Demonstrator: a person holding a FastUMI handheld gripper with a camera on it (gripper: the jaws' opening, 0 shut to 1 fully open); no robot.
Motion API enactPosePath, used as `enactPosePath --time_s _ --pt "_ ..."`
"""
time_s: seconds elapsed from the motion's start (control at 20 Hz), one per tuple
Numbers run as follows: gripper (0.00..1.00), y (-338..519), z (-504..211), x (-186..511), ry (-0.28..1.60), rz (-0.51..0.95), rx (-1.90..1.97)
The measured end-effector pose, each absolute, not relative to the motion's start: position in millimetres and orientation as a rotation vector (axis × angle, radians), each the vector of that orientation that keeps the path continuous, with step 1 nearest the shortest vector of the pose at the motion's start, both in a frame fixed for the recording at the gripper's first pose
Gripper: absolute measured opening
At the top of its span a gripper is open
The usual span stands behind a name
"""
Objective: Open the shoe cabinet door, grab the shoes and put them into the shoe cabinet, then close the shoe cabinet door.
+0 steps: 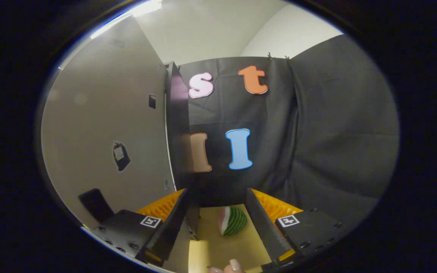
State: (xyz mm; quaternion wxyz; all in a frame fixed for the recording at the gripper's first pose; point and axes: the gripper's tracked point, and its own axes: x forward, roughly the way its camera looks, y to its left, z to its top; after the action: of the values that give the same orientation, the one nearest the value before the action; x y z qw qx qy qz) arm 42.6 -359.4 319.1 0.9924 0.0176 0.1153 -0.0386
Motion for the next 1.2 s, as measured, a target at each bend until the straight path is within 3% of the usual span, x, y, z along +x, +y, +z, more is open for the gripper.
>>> enactPosePath --time_s 0.7,1.2 --pt "0.92 -301.5 329.5 39.6 0.180 -0.062 -0.021" --pt "0.91 -168.5 312.7 72.7 0.174 -0.014 0.032"
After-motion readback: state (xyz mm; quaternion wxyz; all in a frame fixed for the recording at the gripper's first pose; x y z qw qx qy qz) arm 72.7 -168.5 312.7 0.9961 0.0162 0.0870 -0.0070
